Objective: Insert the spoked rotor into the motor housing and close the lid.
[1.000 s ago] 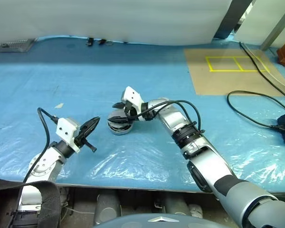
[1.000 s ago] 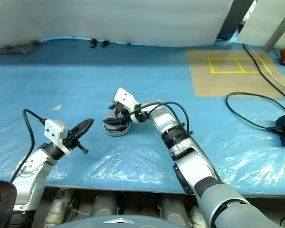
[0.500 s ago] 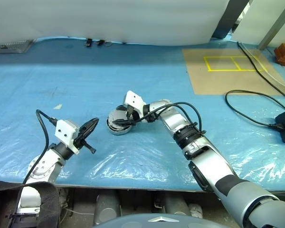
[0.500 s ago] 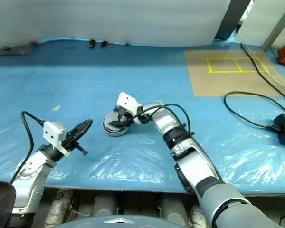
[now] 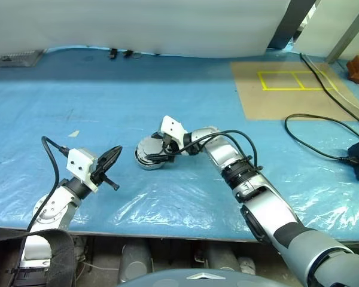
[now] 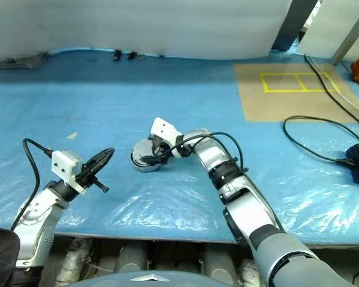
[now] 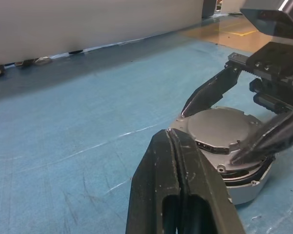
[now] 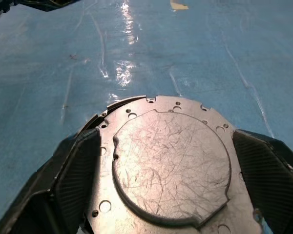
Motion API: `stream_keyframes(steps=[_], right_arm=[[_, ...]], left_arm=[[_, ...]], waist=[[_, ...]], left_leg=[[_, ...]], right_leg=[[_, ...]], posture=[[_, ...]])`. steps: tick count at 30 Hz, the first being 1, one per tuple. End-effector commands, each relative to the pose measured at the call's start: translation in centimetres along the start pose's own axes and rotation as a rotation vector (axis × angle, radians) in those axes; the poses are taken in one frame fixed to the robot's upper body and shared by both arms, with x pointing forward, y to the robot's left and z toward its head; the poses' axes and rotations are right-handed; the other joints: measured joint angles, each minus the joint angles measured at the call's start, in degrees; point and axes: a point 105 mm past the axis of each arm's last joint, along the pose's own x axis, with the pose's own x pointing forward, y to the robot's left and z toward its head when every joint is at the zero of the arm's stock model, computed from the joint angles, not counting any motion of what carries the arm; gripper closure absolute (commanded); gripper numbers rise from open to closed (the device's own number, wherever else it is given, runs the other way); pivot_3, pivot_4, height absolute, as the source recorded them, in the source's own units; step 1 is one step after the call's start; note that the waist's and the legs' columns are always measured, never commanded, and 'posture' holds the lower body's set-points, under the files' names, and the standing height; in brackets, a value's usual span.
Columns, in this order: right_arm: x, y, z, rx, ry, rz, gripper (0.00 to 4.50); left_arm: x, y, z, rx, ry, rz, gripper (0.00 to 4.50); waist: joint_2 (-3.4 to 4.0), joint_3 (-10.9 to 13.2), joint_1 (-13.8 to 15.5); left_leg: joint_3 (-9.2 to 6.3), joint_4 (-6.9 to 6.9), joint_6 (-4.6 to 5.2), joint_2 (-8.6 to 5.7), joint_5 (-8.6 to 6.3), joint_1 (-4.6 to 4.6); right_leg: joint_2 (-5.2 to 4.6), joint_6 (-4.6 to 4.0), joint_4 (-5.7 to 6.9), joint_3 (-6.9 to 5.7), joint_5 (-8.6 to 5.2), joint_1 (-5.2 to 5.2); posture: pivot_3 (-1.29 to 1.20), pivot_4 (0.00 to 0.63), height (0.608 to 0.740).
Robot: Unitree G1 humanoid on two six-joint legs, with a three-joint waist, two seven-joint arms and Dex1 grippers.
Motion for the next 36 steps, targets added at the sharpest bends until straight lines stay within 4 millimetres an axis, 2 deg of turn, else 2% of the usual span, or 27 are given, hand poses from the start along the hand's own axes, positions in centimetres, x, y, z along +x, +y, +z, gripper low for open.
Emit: stream_keyframes(steps=[1,5,8,10,11,17,20,26,28,33,36], right_arm=[[0.1,0.3,-0.2,0.019,0.010,0.010,0.03],[0.4,0.8,-0.3,0.015,0.014,0.027,0.03],[0.9,1.1,0.1,0.003,0.010,0.034,0.63],[1.2,1.2,0.3,-0.038,0.033,0.042,1.32],[1.3,1.3,0.4,-0.055,0.044,0.047,1.52],[1.5,1.5,1.4,-0.150,0.090,0.080,1.51],[1.9,1.6,2.4,-0.092,0.059,0.078,1.51],[2.2,1.5,2.1,0.046,0.048,0.041,1.51],[2.3,1.6,1.3,0.069,0.058,0.029,1.51],[1.8,1.9,-2.7,-0.010,0.163,0.008,1.51],[1.6,2.1,-3.1,-0.026,0.157,0.031,1.51]], left_arm=[[0.0,0.3,1.3,0.031,-0.035,0.002,4.50],[0.1,0.4,1.3,0.035,-0.032,0.008,4.50],[0.0,0.5,1.4,0.033,-0.034,0.017,4.50],[-0.1,0.7,1.5,0.036,-0.034,0.030,4.50],[-0.2,0.9,1.5,0.038,-0.032,0.038,4.50],[-1.0,1.9,0.5,0.059,0.025,0.102,4.50],[-1.1,2.0,0.2,0.060,0.040,0.111,4.50],[-0.6,1.6,0.3,0.058,0.037,0.105,4.50],[-0.5,1.6,0.3,0.058,0.037,0.104,4.50],[-0.3,1.6,0.3,0.060,0.039,0.101,4.50],[-0.2,1.6,0.3,0.059,0.040,0.099,4.50]], waist=[[0.00,0.0,0.0],[0.00,0.0,0.0],[0.00,0.0,-0.1],[0.00,0.0,-0.1],[0.00,0.0,-0.1],[0.00,0.0,-0.3],[0.00,0.0,-0.2],[0.00,0.0,-0.2],[0.00,0.0,-0.2],[0.02,0.0,-0.2],[0.03,0.0,-0.1]], left_leg=[[0.00,0.00,0.00,0.00,0.00,0.01],[0.00,-0.01,0.00,0.00,0.00,0.02],[-0.01,-0.01,0.00,0.00,0.00,0.03],[0.00,-0.01,0.00,0.01,0.00,0.03],[-0.01,-0.01,0.00,0.01,0.00,0.04],[-0.01,-0.04,-0.01,0.01,0.00,0.09],[-0.01,-0.04,-0.01,0.01,0.00,0.09],[-0.03,-0.05,-0.01,0.01,-0.01,0.10],[-0.03,-0.04,-0.01,0.01,-0.01,0.10],[-0.03,-0.05,-0.02,0.01,0.00,0.22],[-0.02,-0.05,-0.01,-0.02,-0.01,0.39]], right_leg=[[0.00,0.00,0.00,0.00,0.00,0.00],[0.00,0.00,0.01,0.01,0.00,0.00],[0.00,0.00,0.01,0.02,0.00,0.00],[0.01,0.00,0.01,0.02,0.00,0.00],[0.00,0.00,0.01,0.02,0.00,0.00],[0.01,0.00,0.02,0.05,0.00,0.00],[0.01,0.00,0.01,0.05,0.00,0.00],[0.01,0.00,0.00,0.06,0.00,-0.01],[0.01,0.00,0.01,0.07,0.00,0.00],[0.01,0.00,0.05,0.11,0.00,0.05],[-0.01,0.01,0.04,0.12,-0.01,0.21]], posture=[[0.00,0.150,0.740],[0.00,0.150,0.740],[0.00,0.150,0.740],[0.00,0.150,0.740],[0.00,0.150,0.740],[0.00,0.150,0.740],[0.00,0.150,0.740],[0.00,0.150,0.740],[0.00,0.150,0.740],[0.00,0.150,0.740],[0.00,0.150,0.740]])
